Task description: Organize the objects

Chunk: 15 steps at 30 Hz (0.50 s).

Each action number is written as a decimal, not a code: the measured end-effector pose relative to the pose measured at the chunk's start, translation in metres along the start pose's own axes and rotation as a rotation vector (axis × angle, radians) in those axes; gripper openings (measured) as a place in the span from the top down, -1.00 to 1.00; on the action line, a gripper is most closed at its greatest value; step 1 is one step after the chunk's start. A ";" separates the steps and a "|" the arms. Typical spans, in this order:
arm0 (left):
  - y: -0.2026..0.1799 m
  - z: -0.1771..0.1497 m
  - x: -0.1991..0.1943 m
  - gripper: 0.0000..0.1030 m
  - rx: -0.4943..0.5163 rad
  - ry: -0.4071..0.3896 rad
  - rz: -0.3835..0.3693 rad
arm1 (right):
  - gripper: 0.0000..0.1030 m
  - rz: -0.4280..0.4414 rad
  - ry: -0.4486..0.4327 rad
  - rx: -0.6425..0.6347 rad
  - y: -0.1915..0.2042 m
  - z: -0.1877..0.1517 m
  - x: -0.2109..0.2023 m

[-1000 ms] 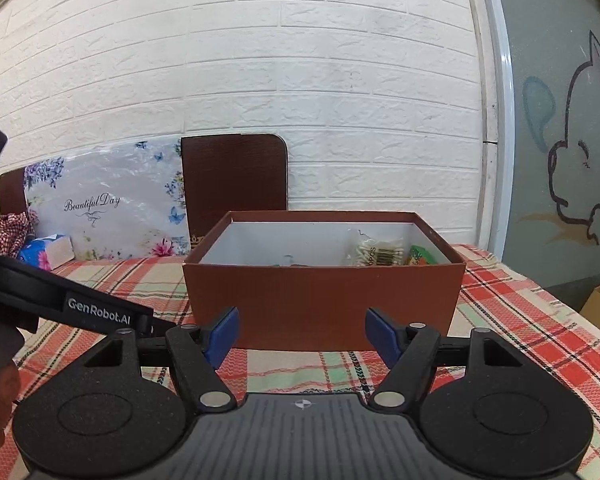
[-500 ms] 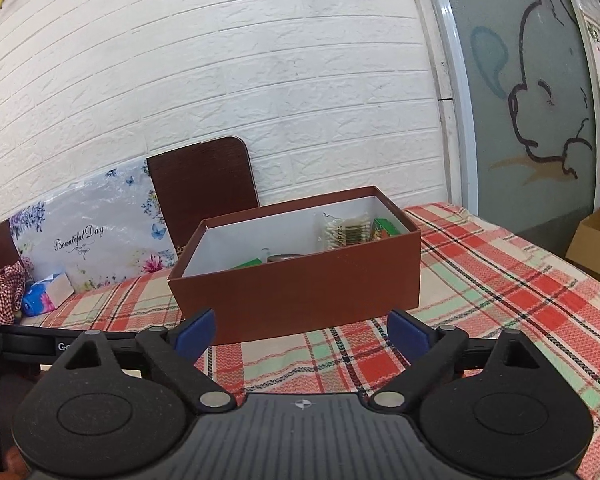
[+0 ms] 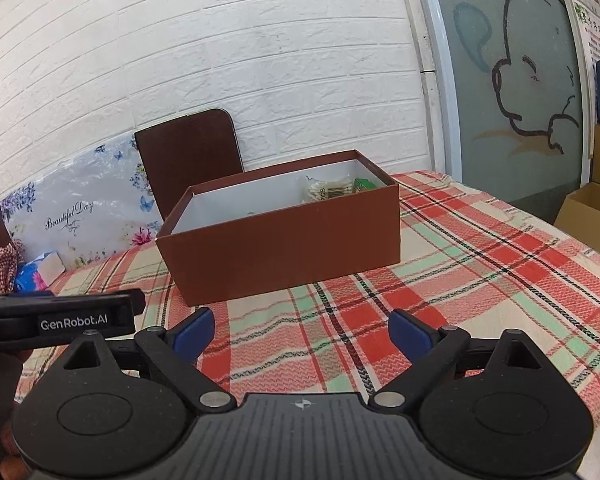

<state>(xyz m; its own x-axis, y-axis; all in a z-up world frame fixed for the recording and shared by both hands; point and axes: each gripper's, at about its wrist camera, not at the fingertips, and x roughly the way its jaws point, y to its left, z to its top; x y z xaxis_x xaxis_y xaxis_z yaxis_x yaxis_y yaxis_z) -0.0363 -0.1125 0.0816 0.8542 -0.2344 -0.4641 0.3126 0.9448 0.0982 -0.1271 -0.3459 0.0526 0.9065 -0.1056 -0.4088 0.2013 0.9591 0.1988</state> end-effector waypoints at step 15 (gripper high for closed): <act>-0.006 -0.004 -0.008 -1.00 -0.009 0.059 0.002 | -0.82 0.013 -0.004 0.036 -0.009 -0.004 -0.004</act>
<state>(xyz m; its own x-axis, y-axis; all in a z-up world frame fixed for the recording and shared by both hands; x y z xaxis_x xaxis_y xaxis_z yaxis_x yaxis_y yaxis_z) -0.0466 -0.1158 0.0814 0.8285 -0.2189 -0.5154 0.3072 0.9472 0.0915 -0.1339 -0.3529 0.0493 0.9106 -0.0939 -0.4024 0.2024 0.9504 0.2362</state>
